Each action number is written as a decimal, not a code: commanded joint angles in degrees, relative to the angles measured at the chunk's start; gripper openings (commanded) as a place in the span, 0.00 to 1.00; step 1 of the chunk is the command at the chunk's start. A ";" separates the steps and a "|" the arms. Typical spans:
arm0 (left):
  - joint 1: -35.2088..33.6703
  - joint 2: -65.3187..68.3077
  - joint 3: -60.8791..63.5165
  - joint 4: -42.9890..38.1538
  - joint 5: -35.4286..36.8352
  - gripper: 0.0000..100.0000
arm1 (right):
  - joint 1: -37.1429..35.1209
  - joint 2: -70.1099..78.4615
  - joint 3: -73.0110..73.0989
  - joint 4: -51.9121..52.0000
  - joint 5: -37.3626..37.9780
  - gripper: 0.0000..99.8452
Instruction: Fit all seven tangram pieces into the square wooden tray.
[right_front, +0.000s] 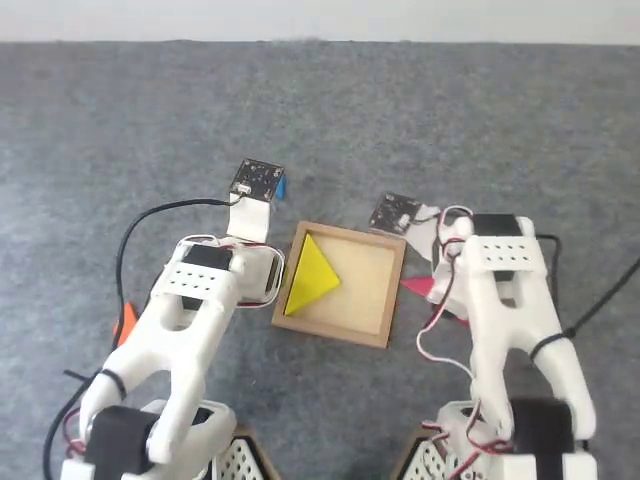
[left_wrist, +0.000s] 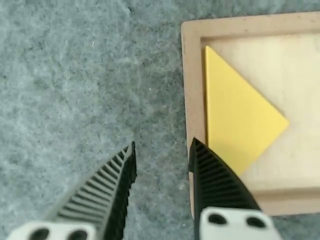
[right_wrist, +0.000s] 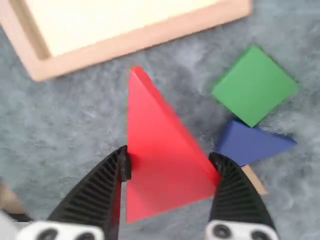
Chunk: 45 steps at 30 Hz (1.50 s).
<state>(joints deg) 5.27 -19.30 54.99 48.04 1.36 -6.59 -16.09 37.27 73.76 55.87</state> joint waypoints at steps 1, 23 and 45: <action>0.09 -0.44 0.40 -0.88 0.18 0.18 | -5.14 -3.56 -8.26 5.93 -10.29 0.12; -13.01 -0.62 -1.19 1.14 5.89 0.14 | -23.87 36.62 -48.70 12.26 -94.95 0.12; -19.34 -0.62 -4.09 5.27 7.91 0.14 | -30.29 34.95 -48.79 5.67 -95.03 0.27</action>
<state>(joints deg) -13.80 -19.30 54.02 52.00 9.10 -36.31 24.53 -8.44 78.95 -42.15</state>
